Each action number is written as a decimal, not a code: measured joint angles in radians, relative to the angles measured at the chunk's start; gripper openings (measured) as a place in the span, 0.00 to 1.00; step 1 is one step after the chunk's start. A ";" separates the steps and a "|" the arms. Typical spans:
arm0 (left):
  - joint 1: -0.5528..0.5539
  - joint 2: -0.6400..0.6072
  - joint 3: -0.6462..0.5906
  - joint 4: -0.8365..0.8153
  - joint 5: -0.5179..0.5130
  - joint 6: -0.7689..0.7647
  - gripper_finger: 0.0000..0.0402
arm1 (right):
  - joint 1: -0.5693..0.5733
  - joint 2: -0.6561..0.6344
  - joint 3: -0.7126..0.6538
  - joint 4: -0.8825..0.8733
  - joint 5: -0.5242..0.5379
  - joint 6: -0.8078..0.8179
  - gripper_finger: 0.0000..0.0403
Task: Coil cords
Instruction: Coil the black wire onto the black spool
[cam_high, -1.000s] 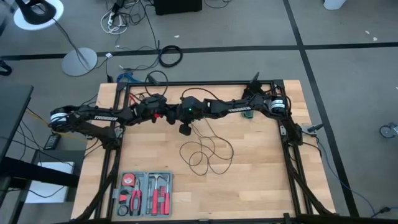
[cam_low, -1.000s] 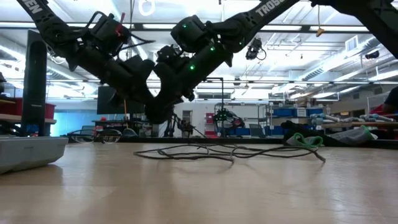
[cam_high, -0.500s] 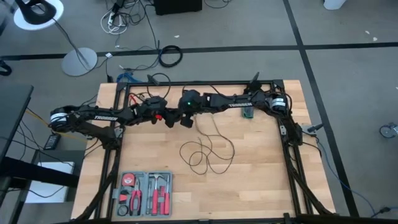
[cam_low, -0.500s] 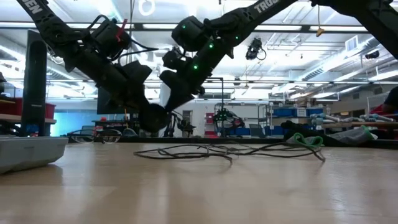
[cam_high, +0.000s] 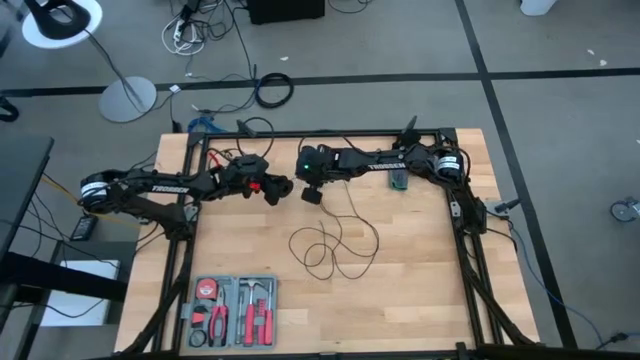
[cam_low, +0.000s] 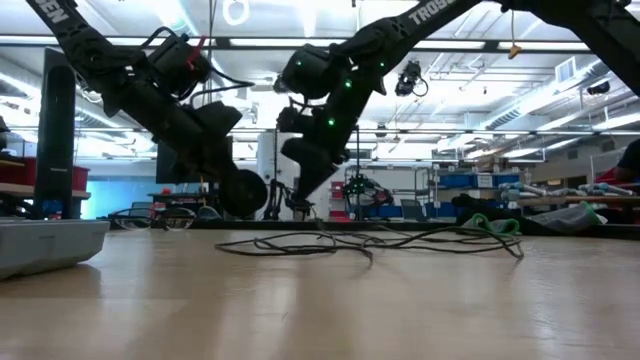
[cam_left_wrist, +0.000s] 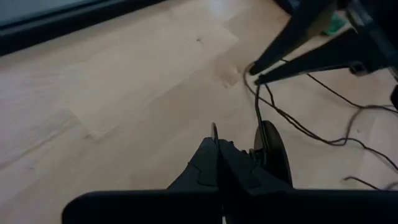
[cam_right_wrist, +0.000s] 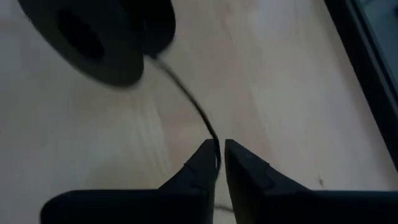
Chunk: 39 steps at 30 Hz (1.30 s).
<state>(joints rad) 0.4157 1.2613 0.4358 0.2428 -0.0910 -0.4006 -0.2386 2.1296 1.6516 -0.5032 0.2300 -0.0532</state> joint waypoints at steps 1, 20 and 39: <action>0.005 0.000 0.000 0.000 0.000 0.000 0.00 | -0.001 0.000 0.000 -0.016 0.004 0.004 0.11; 0.041 -0.145 0.000 -0.098 -0.050 0.031 0.00 | -0.011 0.011 -0.156 0.060 -0.076 0.153 0.18; 0.050 -0.149 0.000 -0.039 -0.047 0.014 0.00 | 0.069 0.028 -0.159 0.235 -0.127 0.162 0.01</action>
<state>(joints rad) 0.4660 1.1126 0.4358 0.2043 -0.1376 -0.3870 -0.1692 2.1572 1.4921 -0.2679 0.1025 0.1083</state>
